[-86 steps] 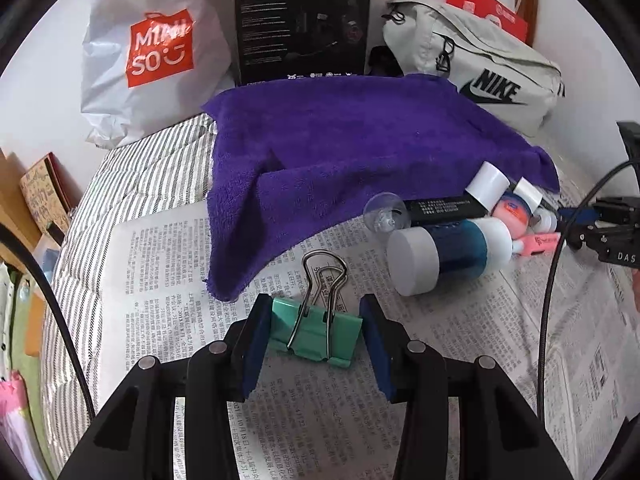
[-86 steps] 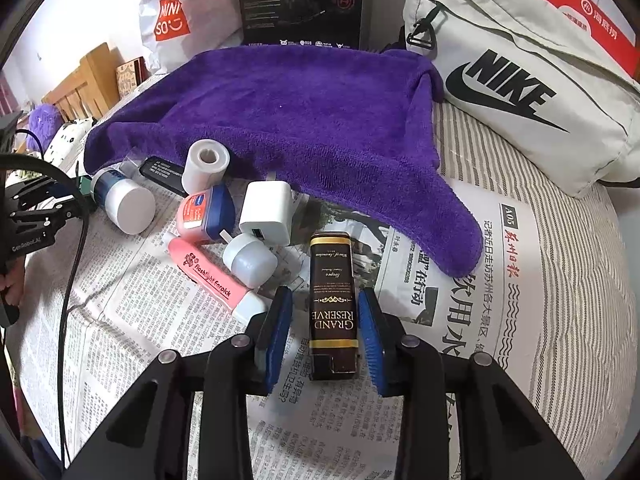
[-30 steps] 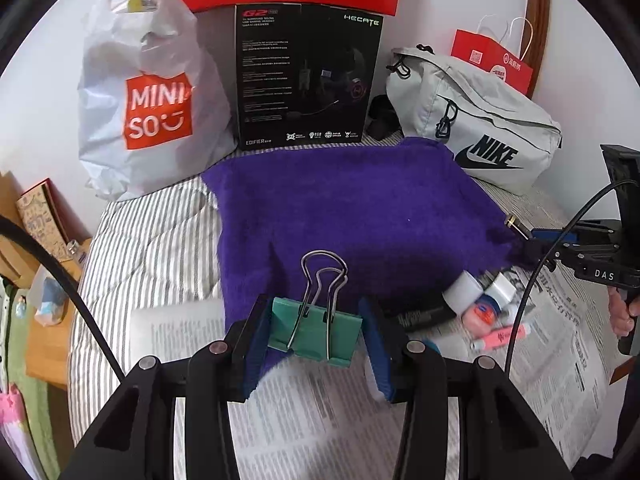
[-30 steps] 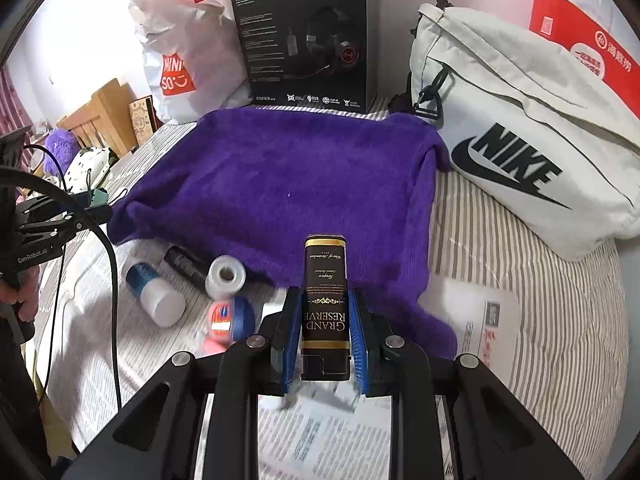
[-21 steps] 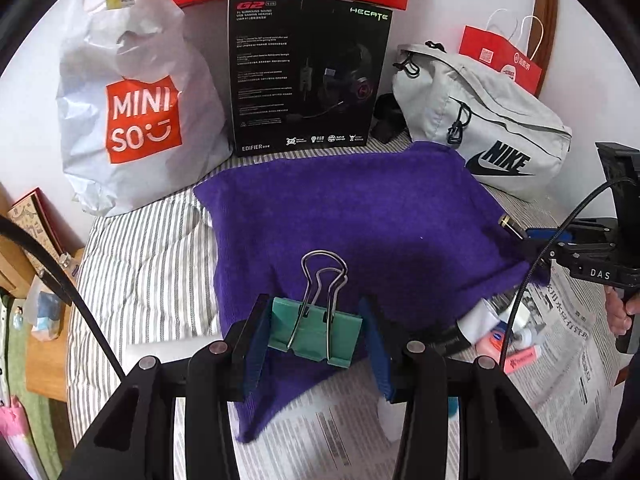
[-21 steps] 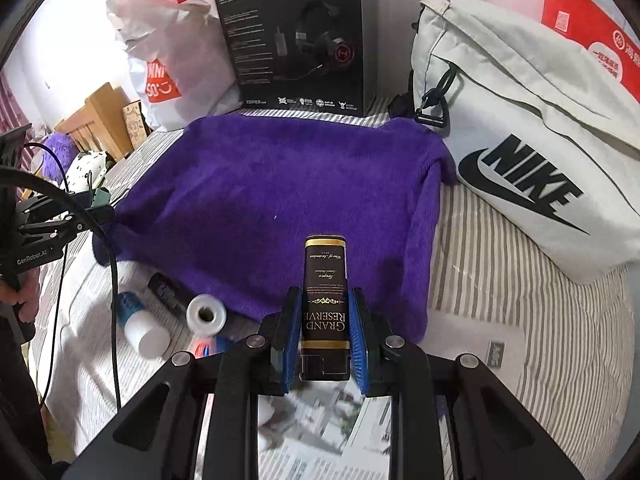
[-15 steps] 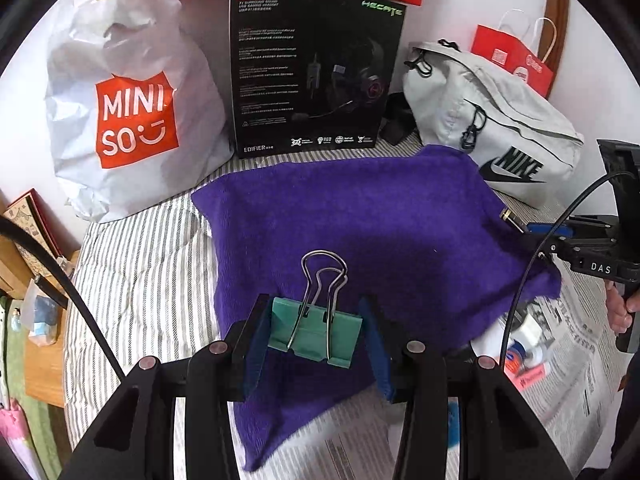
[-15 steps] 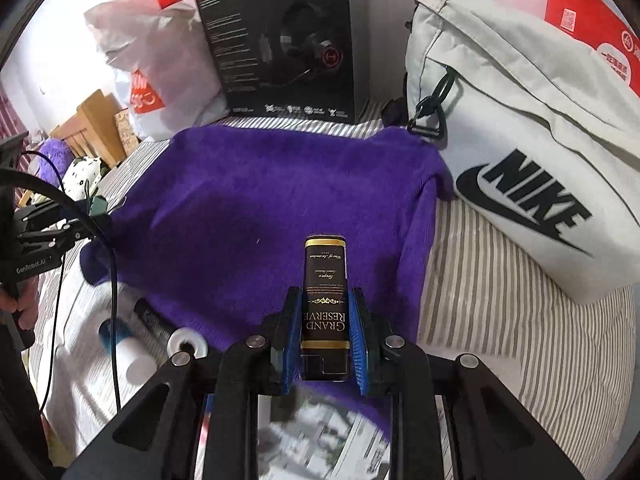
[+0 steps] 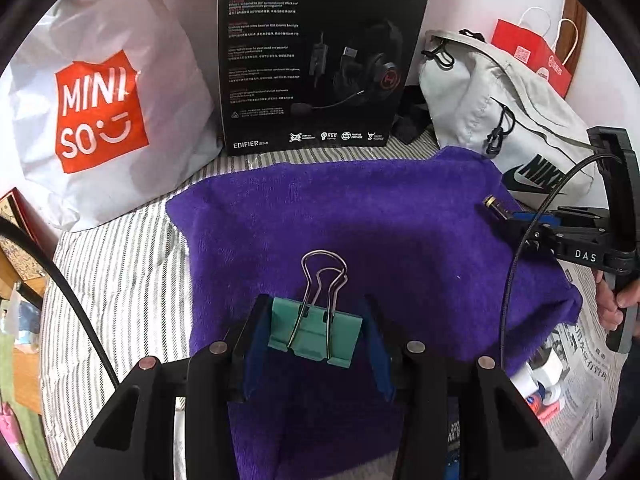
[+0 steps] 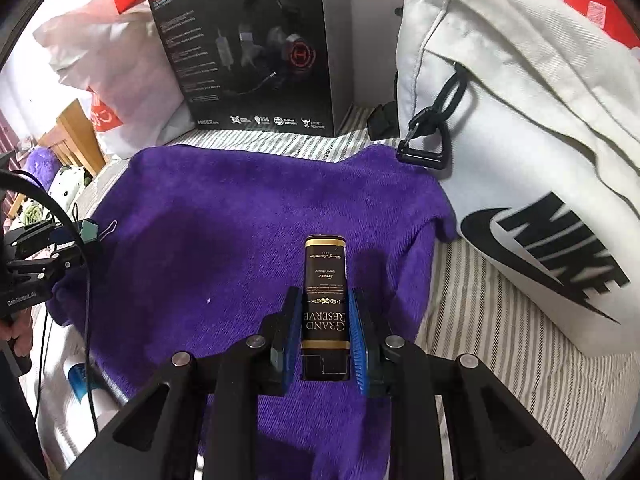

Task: Organize rigid objects
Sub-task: 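Carry the clip and the box over the purple towel with both tools, then open the right tool to drop the box on the towel while the left tool releases the clip there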

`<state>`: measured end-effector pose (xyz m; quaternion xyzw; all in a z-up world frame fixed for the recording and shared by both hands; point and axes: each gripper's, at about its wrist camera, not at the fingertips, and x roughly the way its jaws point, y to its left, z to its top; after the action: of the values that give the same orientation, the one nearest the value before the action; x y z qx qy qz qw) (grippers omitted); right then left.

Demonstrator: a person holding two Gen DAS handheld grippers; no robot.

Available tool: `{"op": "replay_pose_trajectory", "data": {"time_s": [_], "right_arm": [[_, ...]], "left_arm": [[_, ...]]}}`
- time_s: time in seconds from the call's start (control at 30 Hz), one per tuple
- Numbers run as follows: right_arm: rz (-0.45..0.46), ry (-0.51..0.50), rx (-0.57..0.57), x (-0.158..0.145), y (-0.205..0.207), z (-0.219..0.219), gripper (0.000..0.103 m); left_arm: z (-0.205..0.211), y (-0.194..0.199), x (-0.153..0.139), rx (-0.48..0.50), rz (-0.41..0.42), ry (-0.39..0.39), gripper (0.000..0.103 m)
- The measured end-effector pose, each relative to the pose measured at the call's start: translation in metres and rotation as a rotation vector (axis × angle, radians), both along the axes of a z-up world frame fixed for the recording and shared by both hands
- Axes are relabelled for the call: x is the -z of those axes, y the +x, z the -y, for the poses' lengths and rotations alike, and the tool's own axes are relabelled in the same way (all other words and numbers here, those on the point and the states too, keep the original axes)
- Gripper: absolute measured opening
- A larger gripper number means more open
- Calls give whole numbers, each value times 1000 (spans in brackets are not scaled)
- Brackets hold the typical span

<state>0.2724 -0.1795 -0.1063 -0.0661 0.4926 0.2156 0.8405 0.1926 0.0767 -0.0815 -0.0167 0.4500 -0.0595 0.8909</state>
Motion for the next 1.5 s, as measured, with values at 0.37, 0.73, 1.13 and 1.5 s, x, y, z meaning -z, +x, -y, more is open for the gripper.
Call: {"op": "replay_pose_trajectory", "data": {"time_s": [0.37, 0.73, 1.13, 1.5], "right_arm": [[-24, -26, 0, 17, 10, -6, 23], [-23, -47, -16, 24, 12, -13, 24], [-6, -62, -25, 14, 4, -13, 41], [12, -53, 1, -7, -29, -3, 41]], "left_arm": [[-3, 20, 19, -16, -37, 44, 43], [-1, 22, 30, -12, -61, 75, 43], [4, 17, 30, -3, -61, 104, 48], [15, -2, 31, 13, -77, 107, 69]]}}
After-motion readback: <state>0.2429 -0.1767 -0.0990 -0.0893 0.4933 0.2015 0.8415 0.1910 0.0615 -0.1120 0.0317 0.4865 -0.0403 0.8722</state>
